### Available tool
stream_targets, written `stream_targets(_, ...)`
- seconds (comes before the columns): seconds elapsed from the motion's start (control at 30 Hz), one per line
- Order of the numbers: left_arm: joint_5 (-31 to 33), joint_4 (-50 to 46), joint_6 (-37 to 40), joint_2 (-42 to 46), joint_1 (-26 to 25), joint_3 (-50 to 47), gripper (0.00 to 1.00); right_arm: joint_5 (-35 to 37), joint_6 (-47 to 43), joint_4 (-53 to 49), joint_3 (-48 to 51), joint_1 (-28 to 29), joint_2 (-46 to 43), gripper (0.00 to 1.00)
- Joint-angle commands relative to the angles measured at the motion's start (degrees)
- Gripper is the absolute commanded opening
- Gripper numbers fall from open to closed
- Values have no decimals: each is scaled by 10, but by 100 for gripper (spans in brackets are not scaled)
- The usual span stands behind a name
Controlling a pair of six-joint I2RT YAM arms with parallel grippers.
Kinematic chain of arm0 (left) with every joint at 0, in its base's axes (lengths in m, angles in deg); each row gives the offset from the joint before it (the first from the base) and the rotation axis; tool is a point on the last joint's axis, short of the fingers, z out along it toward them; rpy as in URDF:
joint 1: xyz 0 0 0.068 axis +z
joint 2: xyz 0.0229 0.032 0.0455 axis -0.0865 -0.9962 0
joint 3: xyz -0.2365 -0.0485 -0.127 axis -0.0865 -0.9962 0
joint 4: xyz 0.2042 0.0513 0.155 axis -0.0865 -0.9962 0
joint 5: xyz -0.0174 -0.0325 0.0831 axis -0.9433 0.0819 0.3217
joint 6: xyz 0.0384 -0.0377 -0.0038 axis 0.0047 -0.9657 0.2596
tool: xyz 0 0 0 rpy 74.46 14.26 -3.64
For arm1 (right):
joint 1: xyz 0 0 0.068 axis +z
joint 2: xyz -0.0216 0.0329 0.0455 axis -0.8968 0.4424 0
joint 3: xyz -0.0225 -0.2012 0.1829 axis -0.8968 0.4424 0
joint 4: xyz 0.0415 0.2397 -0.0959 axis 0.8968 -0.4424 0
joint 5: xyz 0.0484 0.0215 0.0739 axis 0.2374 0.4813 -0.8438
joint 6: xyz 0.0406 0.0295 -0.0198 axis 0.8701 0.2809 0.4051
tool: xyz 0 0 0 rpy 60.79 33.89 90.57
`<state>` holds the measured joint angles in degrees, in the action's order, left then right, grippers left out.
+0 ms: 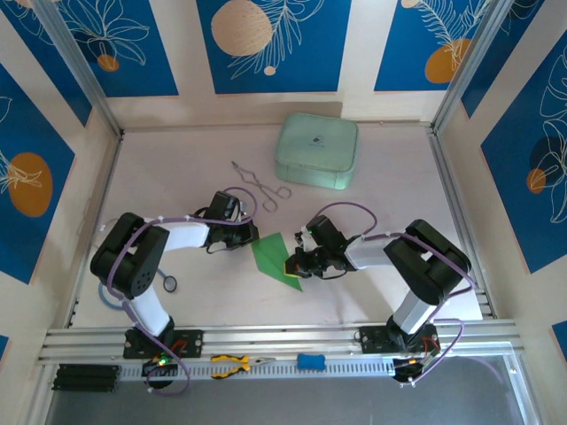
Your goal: Fold a paper plane with a square sheet of paper (pick it up from the middle)
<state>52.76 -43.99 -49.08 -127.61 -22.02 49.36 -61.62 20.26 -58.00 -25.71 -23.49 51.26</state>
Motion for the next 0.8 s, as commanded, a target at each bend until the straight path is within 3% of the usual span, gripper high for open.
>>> stream_targets(0.0, 67, -38, 20, 3, 22, -1, 0, 15, -9, -85, 31, 2, 31, 0)
stream_targets(0.5, 29, -31, -4, 99, 13, -6, 0, 12, -7, -76, 29, 2, 36, 0)
stream_targets(0.77, -1, 50, -49, 92, -83, -38, 0, 13, -4, -76, 28, 3, 36, 0)
